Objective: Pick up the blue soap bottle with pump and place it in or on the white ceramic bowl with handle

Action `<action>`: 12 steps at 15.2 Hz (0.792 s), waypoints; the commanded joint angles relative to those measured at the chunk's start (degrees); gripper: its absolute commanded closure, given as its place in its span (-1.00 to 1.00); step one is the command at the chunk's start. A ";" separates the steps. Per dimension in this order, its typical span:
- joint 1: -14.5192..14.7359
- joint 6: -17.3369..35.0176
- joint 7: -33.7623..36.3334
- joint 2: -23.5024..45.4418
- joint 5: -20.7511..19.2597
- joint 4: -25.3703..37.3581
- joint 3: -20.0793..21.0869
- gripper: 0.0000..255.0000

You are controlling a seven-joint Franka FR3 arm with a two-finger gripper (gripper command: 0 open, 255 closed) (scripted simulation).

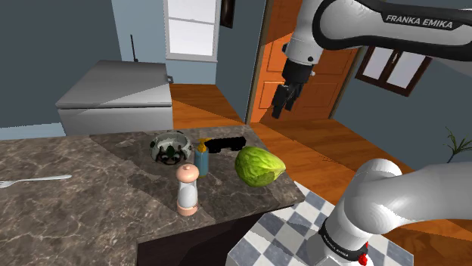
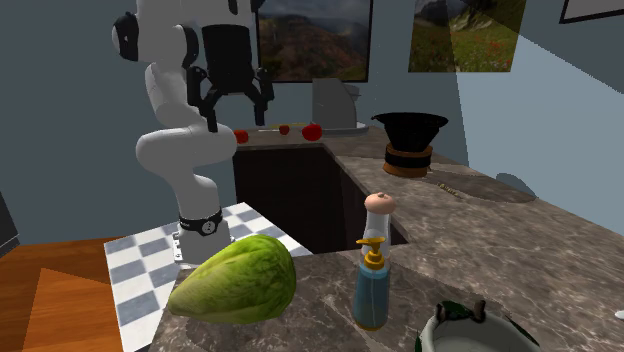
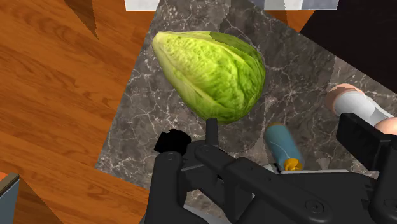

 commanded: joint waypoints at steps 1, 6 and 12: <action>0.00 0.00 0.00 0.00 0.00 0.00 0.00 -1.00; 0.61 12.58 4.41 2.57 2.87 -6.53 3.03 -1.00; 1.26 28.66 9.48 9.70 5.80 -11.13 7.13 -1.00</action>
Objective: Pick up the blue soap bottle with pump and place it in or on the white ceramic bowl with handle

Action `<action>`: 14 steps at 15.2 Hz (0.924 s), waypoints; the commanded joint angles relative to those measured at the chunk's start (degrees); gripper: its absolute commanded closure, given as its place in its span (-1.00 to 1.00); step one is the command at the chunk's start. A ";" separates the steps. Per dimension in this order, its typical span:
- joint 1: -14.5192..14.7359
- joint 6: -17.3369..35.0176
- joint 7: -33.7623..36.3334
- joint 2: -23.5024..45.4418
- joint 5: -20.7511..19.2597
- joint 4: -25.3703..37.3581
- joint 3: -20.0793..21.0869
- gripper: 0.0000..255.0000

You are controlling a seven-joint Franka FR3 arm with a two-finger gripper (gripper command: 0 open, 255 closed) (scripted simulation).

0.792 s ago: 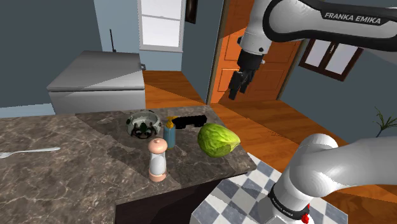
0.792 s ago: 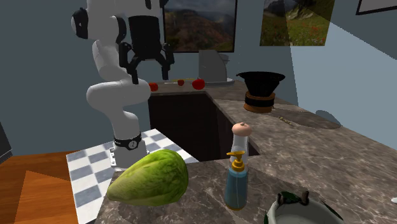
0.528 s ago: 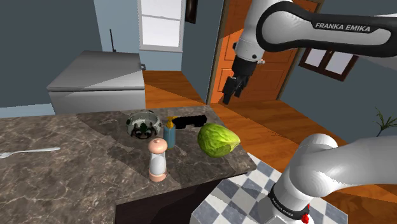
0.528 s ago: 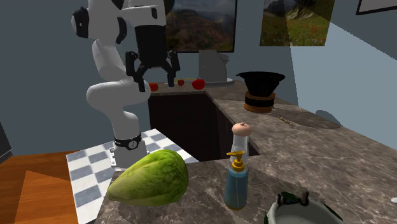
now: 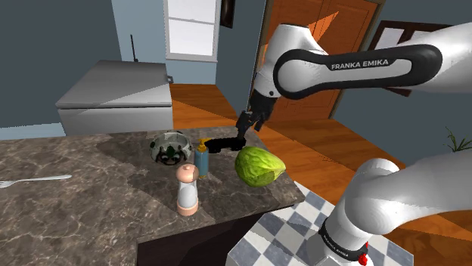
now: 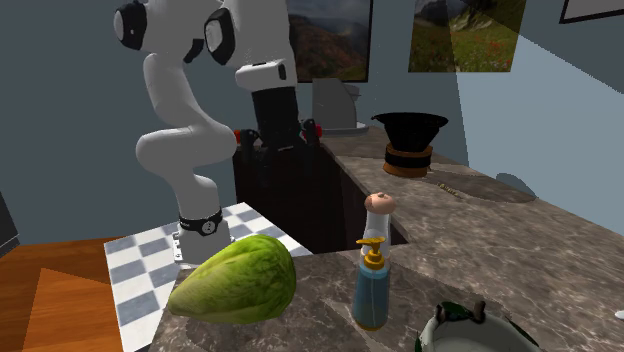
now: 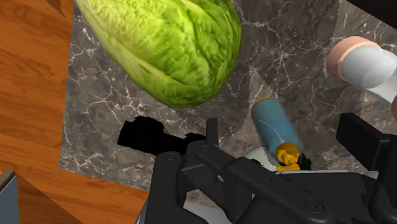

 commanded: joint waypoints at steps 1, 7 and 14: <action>0.06 5.99 1.65 3.52 0.78 -0.76 1.39 -1.00; -0.43 22.11 7.31 15.27 1.57 -0.69 5.99 -1.00; -3.00 35.73 15.01 28.51 -2.54 2.74 10.79 -1.00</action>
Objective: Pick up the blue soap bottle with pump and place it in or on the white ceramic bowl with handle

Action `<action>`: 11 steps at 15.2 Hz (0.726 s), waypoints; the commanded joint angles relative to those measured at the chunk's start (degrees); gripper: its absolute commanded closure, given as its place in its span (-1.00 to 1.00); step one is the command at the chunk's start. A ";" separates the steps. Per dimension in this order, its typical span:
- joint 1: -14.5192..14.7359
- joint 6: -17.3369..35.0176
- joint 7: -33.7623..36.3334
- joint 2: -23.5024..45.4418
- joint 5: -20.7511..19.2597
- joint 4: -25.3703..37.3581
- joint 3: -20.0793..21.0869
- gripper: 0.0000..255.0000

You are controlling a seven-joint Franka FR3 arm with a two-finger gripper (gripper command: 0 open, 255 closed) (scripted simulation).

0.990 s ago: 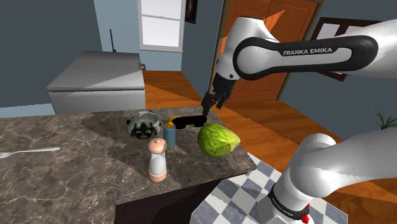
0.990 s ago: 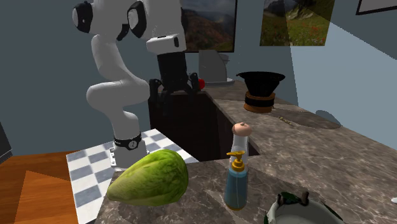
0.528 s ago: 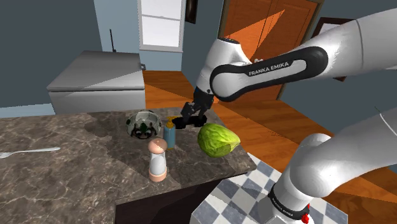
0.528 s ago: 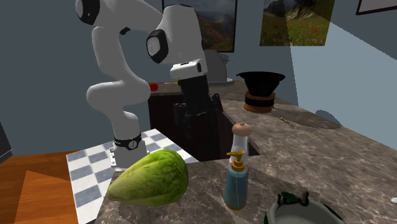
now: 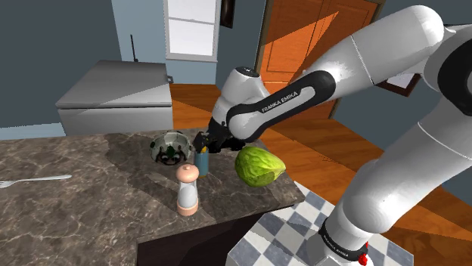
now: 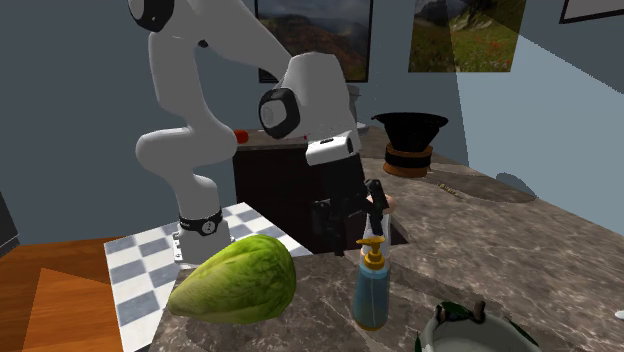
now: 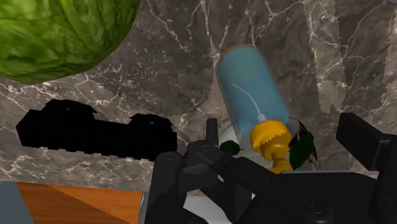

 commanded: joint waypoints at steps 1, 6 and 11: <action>-0.47 2.08 0.86 2.03 -0.91 0.25 0.43 -1.00; -1.68 6.48 3.23 7.11 -4.20 0.73 1.31 -1.00; -1.64 6.48 3.23 7.11 -4.21 0.73 1.28 -1.00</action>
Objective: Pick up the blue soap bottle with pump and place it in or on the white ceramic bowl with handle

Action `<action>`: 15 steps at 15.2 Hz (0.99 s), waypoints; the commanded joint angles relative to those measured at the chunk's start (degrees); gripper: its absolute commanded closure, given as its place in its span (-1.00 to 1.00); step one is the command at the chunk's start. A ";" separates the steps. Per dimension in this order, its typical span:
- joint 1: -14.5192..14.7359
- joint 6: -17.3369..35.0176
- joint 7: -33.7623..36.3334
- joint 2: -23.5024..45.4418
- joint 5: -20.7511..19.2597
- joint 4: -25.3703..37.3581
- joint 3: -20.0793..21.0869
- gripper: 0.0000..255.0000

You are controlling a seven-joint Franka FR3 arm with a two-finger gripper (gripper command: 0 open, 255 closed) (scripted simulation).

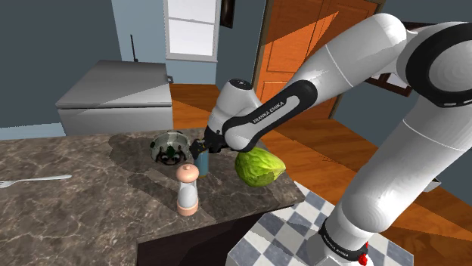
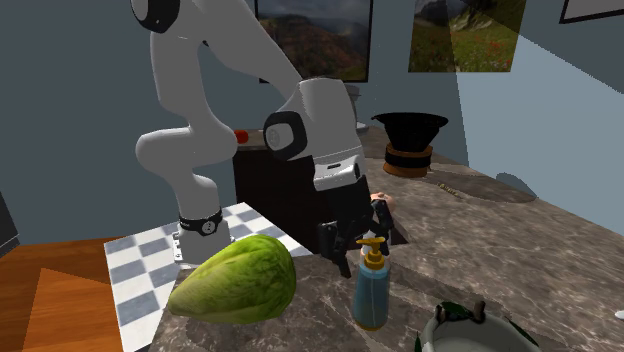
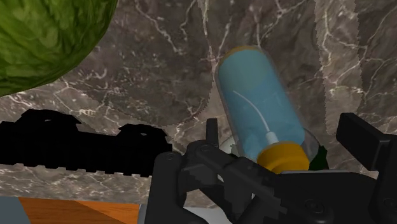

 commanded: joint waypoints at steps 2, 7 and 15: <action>-0.01 0.03 0.02 0.03 -0.03 0.01 0.01 -1.00; -0.01 0.03 0.02 0.05 -0.03 0.02 0.00 1.00; 0.26 -1.70 -0.74 -1.29 0.98 0.48 -0.19 1.00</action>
